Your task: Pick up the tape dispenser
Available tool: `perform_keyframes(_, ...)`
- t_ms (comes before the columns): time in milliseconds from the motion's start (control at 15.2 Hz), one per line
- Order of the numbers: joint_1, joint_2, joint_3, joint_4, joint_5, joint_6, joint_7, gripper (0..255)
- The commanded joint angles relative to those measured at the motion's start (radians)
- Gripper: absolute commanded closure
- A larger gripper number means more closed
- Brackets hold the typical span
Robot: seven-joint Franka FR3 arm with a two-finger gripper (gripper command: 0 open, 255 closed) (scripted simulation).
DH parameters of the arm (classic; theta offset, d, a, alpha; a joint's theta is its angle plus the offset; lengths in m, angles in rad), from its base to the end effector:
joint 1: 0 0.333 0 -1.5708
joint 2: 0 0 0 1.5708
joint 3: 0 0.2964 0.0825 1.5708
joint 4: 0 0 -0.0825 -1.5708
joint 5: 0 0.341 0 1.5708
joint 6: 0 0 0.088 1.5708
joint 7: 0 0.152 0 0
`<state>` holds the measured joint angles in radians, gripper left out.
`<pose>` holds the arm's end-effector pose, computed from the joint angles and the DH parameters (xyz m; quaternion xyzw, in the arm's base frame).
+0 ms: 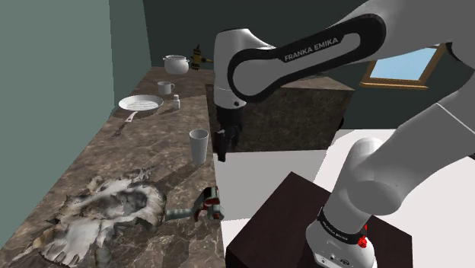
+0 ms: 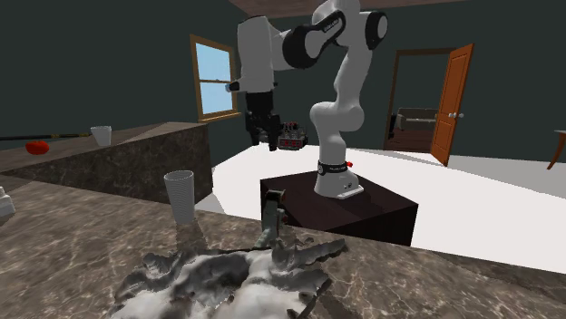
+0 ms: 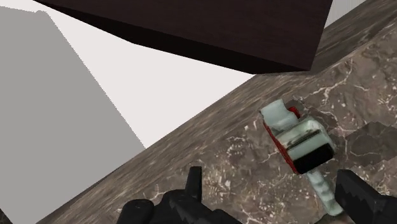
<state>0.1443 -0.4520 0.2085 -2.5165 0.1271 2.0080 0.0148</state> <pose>0.3386 0.1355 0.3862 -0.9912 -0.1282 0.0326 0.0059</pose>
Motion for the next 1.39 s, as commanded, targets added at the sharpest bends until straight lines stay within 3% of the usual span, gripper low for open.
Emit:
perform_keyframes(0,0.014,0.063,0.037,0.005,-0.004,0.042,0.030,0)
perform_keyframes(462,0.050,0.295,0.148,0.033,-0.060,0.176,0.145,0)
perform_keyframes(1122,0.048,0.392,0.159,0.003,-0.097,0.295,0.177,0)
perform_keyframes(1188,0.048,0.392,0.159,0.004,-0.097,0.293,0.177,255)
perform_keyframes(1320,0.048,0.391,0.159,0.003,-0.097,0.294,0.177,255)
